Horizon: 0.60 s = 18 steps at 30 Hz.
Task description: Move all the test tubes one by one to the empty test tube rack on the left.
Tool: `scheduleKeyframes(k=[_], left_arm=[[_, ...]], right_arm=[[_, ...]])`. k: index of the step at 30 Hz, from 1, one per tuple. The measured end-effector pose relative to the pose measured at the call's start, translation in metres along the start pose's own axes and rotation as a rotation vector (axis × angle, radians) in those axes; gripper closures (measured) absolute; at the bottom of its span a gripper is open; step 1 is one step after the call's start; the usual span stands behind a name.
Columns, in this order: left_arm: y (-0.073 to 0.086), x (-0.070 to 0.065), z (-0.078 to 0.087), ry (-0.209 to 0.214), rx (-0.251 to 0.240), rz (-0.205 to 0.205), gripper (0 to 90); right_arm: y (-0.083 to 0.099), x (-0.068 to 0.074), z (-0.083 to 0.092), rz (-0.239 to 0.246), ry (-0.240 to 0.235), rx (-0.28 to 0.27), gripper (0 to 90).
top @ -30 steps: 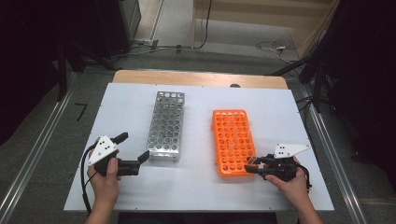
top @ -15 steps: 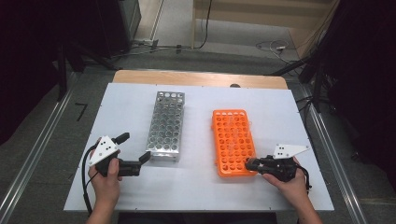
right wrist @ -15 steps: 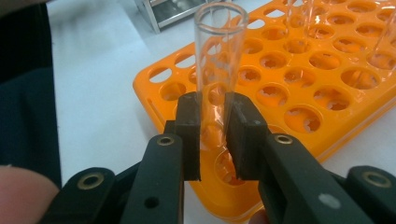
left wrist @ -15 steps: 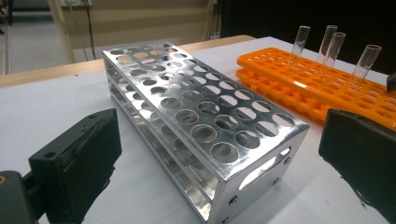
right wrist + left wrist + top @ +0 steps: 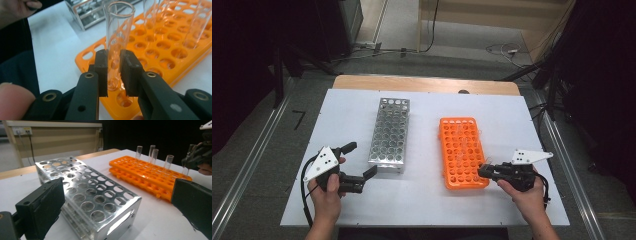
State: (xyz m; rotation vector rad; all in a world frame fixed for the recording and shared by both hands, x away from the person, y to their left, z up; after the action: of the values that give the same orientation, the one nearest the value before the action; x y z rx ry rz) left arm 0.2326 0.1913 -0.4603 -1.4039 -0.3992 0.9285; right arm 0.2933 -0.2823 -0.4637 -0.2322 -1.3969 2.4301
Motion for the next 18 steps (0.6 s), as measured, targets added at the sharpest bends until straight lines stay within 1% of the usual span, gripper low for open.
scheduleKeyframes(k=[1,3,4,5,7,8,9,10,12,13,14,15,16,17,18], left_arm=[[-0.001,-0.003,-0.001,0.006,0.000,0.001,0.0],[-0.003,-0.007,-0.002,0.037,0.002,0.004,0.0],[-0.005,-0.011,-0.003,0.079,0.013,0.004,0.0],[-0.005,-0.011,-0.003,0.079,0.013,0.004,0.0],[-0.008,-0.015,-0.004,0.084,0.014,0.006,0.0],[-0.010,-0.017,-0.005,0.095,0.014,0.010,0.0],[-0.011,-0.019,-0.007,0.085,0.018,0.013,0.0],[-0.011,-0.022,-0.008,0.078,0.020,0.016,0.0],[-0.013,-0.028,-0.013,0.113,0.048,0.027,0.0],[-0.013,-0.031,-0.016,0.149,0.069,0.036,0.5],[-0.013,-0.031,-0.016,0.149,0.069,0.036,1.3],[-0.014,-0.038,-0.021,0.153,0.091,0.036,1.5],[-0.014,-0.038,-0.021,0.153,0.091,0.036,2.7],[-0.016,-0.046,-0.025,0.158,0.102,0.043,3.9],[-0.016,-0.046,-0.025,0.158,0.102,0.043,5.2]], right_arm=[[-0.003,0.001,0.002,-0.003,0.002,-0.011,73.9],[-0.005,0.002,0.003,-0.003,0.003,-0.019,73.9],[-0.009,0.004,0.003,-0.003,0.007,-0.029,74.0],[-0.011,0.005,0.003,-0.001,0.006,-0.037,73.9],[-0.015,0.009,0.002,-0.003,0.003,-0.048,73.9],[-0.017,0.010,0.001,-0.003,-0.001,-0.051,74.0],[-0.017,0.010,0.001,-0.003,-0.001,-0.051,74.0],[-0.021,0.015,-0.002,0.002,-0.010,-0.057,74.0],[-0.025,0.019,-0.005,0.009,-0.017,-0.055,74.0],[-0.027,0.021,-0.007,0.011,-0.021,-0.056,74.0],[-0.029,0.024,-0.010,0.013,-0.028,-0.054,74.0],[-0.031,0.026,-0.012,0.014,-0.036,-0.051,74.0],[-0.033,0.030,-0.017,0.019,-0.049,-0.047,74.0],[-0.035,0.033,-0.021,0.025,-0.059,-0.043,74.0],[-0.036,0.037,-0.024,0.031,-0.067,-0.037,74.0]])
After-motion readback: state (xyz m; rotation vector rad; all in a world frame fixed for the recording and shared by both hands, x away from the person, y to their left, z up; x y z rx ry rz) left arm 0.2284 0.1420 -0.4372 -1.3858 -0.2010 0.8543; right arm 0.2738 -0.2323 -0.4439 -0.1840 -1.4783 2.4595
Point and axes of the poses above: each handheld gripper's, and its own axes: z roughly backward along the jaws, y roughly out of its underside, x roughly to its left, the point moved 2 cm from there along -z, roughly forward along the jaws, and after that the axes turned 12 degrees about z, right-handed, at the moved point
